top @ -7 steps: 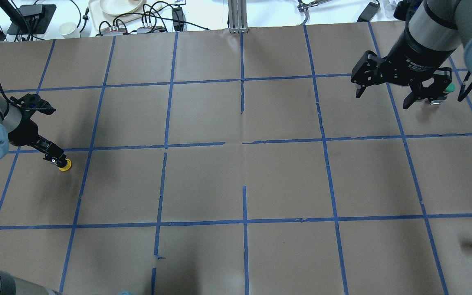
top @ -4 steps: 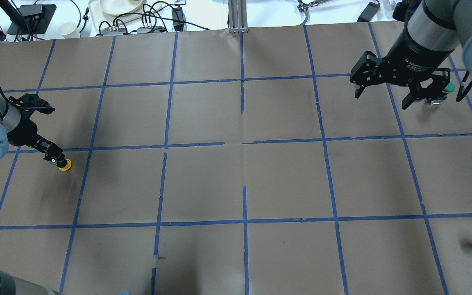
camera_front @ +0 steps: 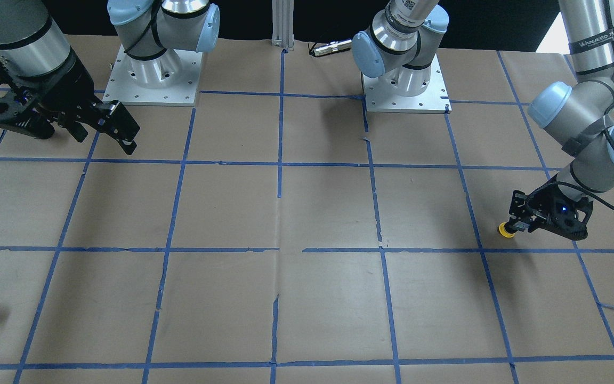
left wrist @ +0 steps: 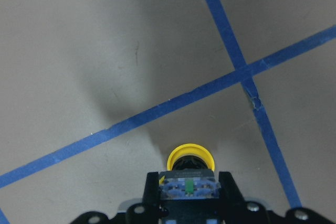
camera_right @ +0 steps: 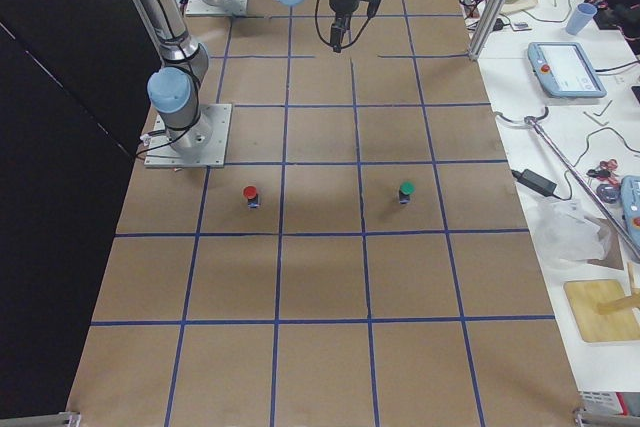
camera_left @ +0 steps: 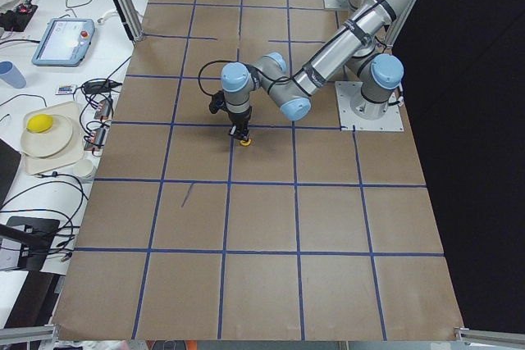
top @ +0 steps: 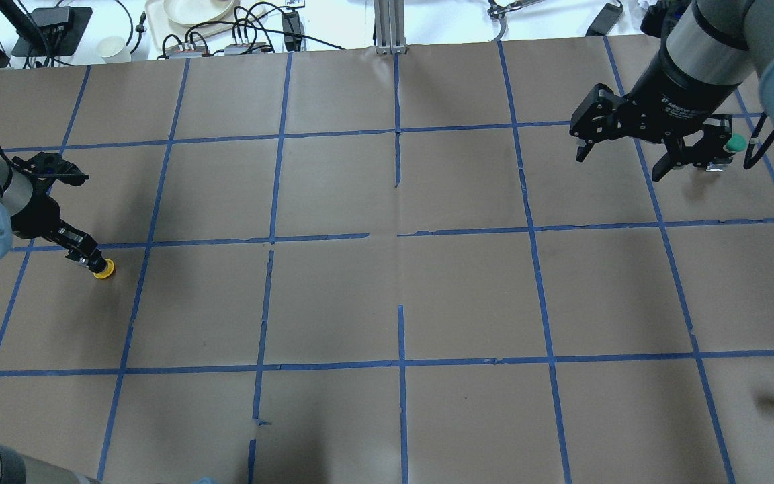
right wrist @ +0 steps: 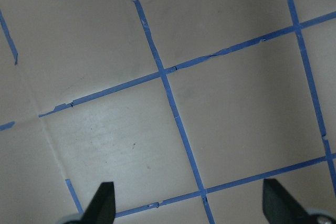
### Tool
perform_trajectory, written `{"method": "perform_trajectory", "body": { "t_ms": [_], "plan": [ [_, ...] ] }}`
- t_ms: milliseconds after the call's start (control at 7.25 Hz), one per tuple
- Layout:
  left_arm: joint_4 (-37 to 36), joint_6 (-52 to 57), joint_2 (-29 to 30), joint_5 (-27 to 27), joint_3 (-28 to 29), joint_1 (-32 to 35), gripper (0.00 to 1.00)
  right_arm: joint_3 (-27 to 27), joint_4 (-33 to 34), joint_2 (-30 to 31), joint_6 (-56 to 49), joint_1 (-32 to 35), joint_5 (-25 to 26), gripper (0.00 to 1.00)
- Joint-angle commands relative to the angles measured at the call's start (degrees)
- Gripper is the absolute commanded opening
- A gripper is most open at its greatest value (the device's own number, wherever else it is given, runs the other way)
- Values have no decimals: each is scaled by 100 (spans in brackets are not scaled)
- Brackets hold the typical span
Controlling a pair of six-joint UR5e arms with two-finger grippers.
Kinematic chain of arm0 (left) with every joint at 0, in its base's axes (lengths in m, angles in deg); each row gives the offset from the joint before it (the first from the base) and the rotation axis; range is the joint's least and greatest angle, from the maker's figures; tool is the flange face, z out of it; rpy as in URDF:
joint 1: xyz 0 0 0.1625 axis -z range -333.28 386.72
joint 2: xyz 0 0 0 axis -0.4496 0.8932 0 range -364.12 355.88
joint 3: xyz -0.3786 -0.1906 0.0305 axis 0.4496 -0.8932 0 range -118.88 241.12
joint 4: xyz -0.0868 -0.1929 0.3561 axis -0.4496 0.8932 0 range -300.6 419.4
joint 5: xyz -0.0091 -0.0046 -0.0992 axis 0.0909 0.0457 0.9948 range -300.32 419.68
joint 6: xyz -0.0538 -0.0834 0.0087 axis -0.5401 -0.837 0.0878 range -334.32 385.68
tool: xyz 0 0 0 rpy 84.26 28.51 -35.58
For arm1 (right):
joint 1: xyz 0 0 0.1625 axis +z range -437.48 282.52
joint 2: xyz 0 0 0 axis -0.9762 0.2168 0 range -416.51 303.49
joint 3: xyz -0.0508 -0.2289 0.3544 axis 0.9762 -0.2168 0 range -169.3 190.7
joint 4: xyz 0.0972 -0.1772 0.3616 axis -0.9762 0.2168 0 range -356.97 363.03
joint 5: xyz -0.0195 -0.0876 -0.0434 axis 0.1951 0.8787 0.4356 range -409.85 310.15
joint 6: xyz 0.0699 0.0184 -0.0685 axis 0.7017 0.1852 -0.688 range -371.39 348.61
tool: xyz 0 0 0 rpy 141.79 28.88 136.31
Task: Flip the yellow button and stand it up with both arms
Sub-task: 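Lift the button with the left gripper toward center while the right gripper turns toward it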
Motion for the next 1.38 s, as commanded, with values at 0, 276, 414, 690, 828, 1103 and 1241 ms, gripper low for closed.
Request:
{"method": "perform_trajectory", "body": {
  "t_ms": [0, 276, 414, 690, 828, 1103, 1241],
  "plan": [
    [946, -93, -825, 90, 59, 52, 15, -6, -17, 2, 24, 9, -25, 100],
    [1889, -715, -1382, 1060, 51, 279, 15, 3, 1, -33, 16, 0, -25, 100],
    [2137, -1075, -1480, 1536, 51, 507, 15, -6, -34, -207, 24, 0, -33, 100],
    [2280, -2678, -1725, 2538, 60, 1357, 15, -23, -52, -288, 703, -8, -521, 100],
    [2280, -3496, -1822, 3213, 77, 1805, 15, -93, -43, -297, 1902, -8, -1509, 100],
    [2315, -4895, -1998, 4820, 130, 2387, 15, -102, -43, -235, 3244, -26, -2743, 100],
    [2306, -5372, -2182, 5193, 139, 2660, 15, -102, -26, -226, 3711, -26, -3184, 100]
  ]
}}
